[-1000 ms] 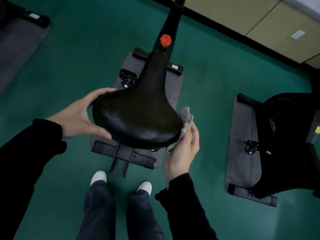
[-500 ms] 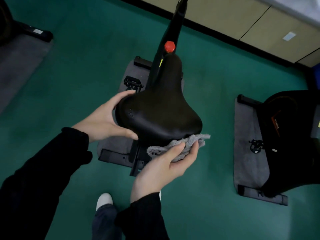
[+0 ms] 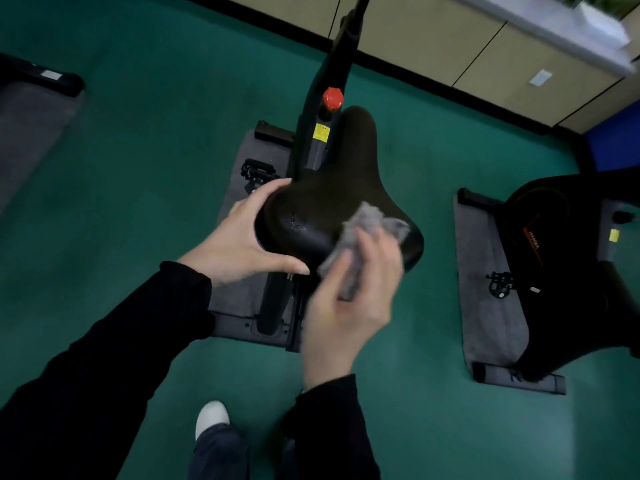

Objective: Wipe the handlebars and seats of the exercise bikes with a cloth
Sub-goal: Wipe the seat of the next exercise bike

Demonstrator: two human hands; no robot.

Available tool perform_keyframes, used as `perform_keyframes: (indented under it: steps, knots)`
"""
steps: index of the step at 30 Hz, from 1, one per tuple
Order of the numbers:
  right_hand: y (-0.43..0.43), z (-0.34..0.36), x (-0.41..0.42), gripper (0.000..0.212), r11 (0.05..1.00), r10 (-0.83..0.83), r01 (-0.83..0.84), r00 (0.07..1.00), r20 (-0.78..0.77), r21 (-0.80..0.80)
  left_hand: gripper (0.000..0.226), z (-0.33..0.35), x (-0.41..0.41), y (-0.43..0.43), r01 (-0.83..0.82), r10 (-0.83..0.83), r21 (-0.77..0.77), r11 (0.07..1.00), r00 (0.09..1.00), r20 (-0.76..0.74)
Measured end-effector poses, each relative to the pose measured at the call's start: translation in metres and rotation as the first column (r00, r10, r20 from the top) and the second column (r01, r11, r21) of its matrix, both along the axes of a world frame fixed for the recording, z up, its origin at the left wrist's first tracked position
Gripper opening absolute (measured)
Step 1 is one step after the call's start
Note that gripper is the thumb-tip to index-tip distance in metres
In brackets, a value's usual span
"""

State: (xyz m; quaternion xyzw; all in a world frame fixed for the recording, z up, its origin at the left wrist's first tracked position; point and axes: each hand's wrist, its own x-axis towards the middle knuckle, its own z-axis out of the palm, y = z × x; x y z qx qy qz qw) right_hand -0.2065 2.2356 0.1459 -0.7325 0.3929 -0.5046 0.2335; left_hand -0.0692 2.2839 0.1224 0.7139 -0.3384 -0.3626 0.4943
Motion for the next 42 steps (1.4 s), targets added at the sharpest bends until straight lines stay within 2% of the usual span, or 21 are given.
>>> perform_keyframes:
  steps: [2,5,8,11,13,16,19,23,26,30,34,37,39,42]
  knots:
    - [0.000,-0.001,0.004,0.023,0.980,0.122,-0.150,0.972,-0.203,-0.131,0.106,0.001,0.001,0.000,0.001,-0.002,0.015,1.000,1.000,0.014]
    - [-0.021,0.009,0.003,0.023,0.951,0.199,-0.271,0.907,-0.373,-0.152,0.109,0.004,0.000,0.003,-0.006,0.005,0.049,0.999,1.000,0.018]
    - [-0.040,0.011,-0.014,0.026,0.957,0.195,-0.264,0.891,-0.410,-0.119,0.112,0.003,-0.008,0.008,-0.035,0.035,0.046,0.998,0.999,-0.011]
    - [-0.029,0.008,-0.020,0.026,0.962,0.183,-0.245,0.904,-0.387,-0.117,0.111,-0.002,-0.021,0.014,-0.141,0.142,0.024,0.990,0.989,-0.047]
    - [-0.019,0.008,-0.016,0.027,0.934,0.256,-0.335,0.869,-0.424,-0.122,0.107,-0.006,-0.031,0.016,-0.228,0.228,-0.001,0.974,0.972,-0.065]
    - [-0.029,0.018,-0.008,0.034,0.813,0.419,-0.575,0.685,-0.596,-0.090,0.098,-0.012,-0.046,0.016,-0.337,0.335,-0.029,0.941,0.940,-0.070]
    - [-0.057,0.039,0.003,0.032,0.667,0.560,-0.745,0.489,-0.669,0.013,0.100,-0.012,-0.061,0.014,-0.449,0.441,-0.045,0.892,0.888,-0.131]
    - [-0.087,0.059,0.047,0.026,0.484,0.673,-0.839,0.175,-0.719,0.248,0.096,-0.015,-0.082,0.010,-0.587,0.565,-0.031,0.809,0.792,-0.230]
    - [-0.098,0.064,0.079,0.023,0.376,0.707,-0.842,-0.010,-0.708,0.387,0.083,-0.016,-0.099,0.006,-0.678,0.641,-0.046,0.734,0.713,-0.283]
    - [-0.113,0.073,0.059,0.022,0.160,0.733,-0.909,-0.152,-0.663,0.386,0.067,-0.010,-0.122,-0.007,-0.759,0.660,-0.078,0.647,0.608,-0.441]
    - [-0.114,0.074,0.047,0.021,-0.039,0.710,-0.916,-0.306,-0.635,0.398,0.064,-0.011,-0.137,-0.021,-0.822,0.601,-0.119,0.556,0.497,-0.626]
    - [-0.102,0.074,0.069,0.018,-0.199,0.530,-0.865,-0.490,-0.692,0.460,0.052,-0.014,-0.142,-0.029,-0.862,0.586,-0.134,0.489,0.438,-0.682]
    - [-0.096,0.074,0.094,0.019,-0.214,0.417,-0.852,-0.522,-0.744,0.478,0.055,-0.014,-0.145,-0.036,-0.890,0.553,-0.136,0.435,0.383,-0.739]
    - [-0.093,0.074,0.124,0.019,-0.106,0.407,-0.878,-0.467,-0.785,0.468,0.059,-0.012,-0.151,-0.046,-0.926,0.491,-0.137,0.351,0.307,-0.816]
